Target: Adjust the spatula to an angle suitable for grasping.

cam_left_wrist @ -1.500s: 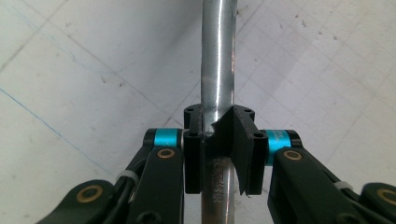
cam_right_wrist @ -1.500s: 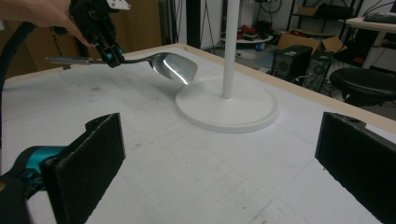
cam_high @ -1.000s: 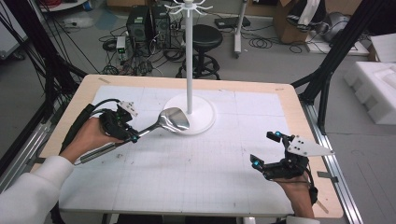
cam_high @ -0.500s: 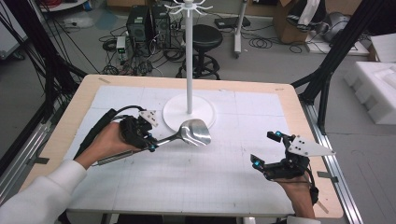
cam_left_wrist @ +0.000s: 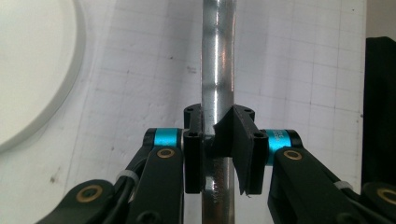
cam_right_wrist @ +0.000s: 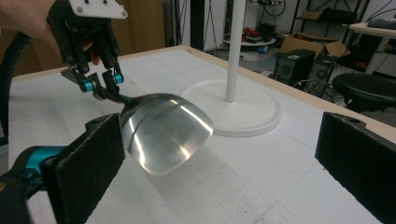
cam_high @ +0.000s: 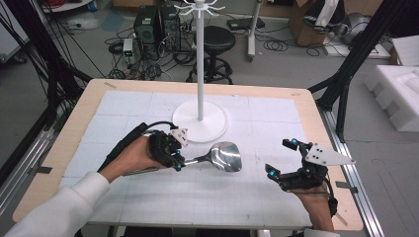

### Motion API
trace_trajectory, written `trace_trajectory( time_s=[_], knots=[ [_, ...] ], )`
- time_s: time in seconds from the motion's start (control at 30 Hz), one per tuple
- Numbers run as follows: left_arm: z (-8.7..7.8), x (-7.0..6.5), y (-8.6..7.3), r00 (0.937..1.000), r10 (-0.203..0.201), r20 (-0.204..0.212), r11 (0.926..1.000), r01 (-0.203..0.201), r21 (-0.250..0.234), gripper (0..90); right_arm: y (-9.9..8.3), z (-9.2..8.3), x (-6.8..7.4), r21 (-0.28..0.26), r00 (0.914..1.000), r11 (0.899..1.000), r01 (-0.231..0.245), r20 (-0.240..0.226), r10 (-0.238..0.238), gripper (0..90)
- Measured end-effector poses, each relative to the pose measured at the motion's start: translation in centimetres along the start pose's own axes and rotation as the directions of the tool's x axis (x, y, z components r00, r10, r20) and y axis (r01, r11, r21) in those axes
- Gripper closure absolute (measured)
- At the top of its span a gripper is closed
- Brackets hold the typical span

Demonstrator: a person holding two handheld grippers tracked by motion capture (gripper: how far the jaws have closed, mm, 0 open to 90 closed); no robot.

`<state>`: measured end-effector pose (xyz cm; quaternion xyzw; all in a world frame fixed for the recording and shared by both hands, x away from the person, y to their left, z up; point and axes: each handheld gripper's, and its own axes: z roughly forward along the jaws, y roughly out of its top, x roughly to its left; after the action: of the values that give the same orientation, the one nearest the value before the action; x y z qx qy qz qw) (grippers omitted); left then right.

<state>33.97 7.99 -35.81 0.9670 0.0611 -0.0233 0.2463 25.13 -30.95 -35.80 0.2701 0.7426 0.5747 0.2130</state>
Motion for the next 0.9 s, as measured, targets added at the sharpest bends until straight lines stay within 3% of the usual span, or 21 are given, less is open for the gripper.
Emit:
trace_trajectory(
  time_s=[0.23,0.3,0.37,0.9],
  knots=[
    [2.4,-0.8,1.9,0.997,0.066,0.04,0.9978,-0.066,-0.004,75.2,0.1,-0.2,-0.1,-0.008,1.0,1.0,0.006,0.0,-0.006,0.4],
    [2.7,-0.9,2.1,0.9963,0.067,0.055,0.9978,-0.067,-0.005,75.1,0.1,-0.2,-0.1,-0.008,1.0,1.0,0.007,0.0,-0.007,0.4],
    [3.5,-1.2,2.4,0.9916,0.111,0.068,0.9938,-0.111,0.005,75.1,0.1,-0.2,0.0,-0.004,1.0,1.0,0.003,-0.002,-0.003,0.4],
    [6.5,-1.6,2.5,0.982,0.155,0.108,0.9872,-0.158,0.022,75.0,-0.1,-0.1,-0.1,0.001,1.0,1.0,0.001,-0.001,-0.001,0.4]
  ],
)
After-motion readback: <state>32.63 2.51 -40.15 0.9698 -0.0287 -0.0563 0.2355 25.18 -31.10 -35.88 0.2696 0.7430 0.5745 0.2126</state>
